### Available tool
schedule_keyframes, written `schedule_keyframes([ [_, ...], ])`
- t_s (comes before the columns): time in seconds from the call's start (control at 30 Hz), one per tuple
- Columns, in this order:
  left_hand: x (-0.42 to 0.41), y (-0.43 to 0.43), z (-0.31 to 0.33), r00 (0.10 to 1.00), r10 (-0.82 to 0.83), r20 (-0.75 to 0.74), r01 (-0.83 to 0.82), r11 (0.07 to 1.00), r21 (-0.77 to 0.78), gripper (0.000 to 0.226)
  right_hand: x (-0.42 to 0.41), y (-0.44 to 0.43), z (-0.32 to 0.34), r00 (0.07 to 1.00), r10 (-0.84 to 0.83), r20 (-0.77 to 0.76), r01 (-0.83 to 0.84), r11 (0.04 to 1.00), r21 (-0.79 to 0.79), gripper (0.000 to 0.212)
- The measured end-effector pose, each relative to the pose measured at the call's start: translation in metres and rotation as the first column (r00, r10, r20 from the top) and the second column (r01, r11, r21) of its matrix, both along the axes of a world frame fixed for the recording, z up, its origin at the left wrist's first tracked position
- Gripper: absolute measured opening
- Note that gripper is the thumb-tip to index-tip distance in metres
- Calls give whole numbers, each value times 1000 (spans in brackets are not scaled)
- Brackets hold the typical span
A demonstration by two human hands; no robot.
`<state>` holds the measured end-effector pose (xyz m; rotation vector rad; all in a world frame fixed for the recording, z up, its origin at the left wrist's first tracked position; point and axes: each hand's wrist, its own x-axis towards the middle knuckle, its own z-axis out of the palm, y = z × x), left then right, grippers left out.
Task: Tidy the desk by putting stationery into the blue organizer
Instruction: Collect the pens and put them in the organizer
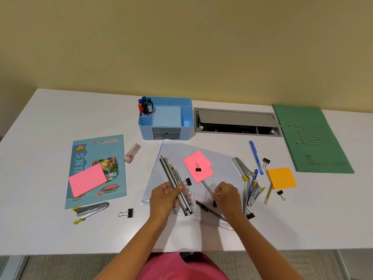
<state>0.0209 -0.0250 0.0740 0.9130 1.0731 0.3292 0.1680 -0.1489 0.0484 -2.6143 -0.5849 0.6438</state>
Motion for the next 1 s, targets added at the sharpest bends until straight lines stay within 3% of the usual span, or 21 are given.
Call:
schedule_keyframes([
  [0.17, -1, -1, 0, 1000, 2, -13, -2, 1000, -11, 7, -2, -5, -3, 990, 119, 81, -107, 985, -136, 8],
  [0.37, -2, 0, 2, 1000, 15, 14, -15, 999, -30, 5, 1, -14, 13, 966, 165, 199, -128, 974, -185, 11],
  [0.53, -3, -1, -2, 1000, -8, -27, 8, 1000, -5, 4, 11, -34, 41, 950, 5, 312, 23, 996, -87, 13],
  [0.7, 2, -6, -1, 998, -50, -25, 50, 999, -12, 5, 12, -40, 63, 886, -242, 397, 180, 966, 186, 10],
  [0.77, 5, -7, 2, 999, -45, 3, 45, 998, -32, 5, 7, -35, 68, 880, -346, 325, 238, 914, 327, 16],
  [0.87, 10, -9, 7, 999, -27, 37, 28, 999, -36, 9, -10, -21, 73, 917, -397, -49, 370, 795, 481, 20],
  [0.9, 11, -10, 8, 998, -30, 47, 31, 999, -31, 11, -18, -16, 72, 920, -368, -138, 387, 784, 486, 16],
  [1.0, 14, -13, 10, 997, -31, 66, 32, 999, -17, 15, -41, -2, 68, 954, -241, -177, 297, 844, 446, 10],
])
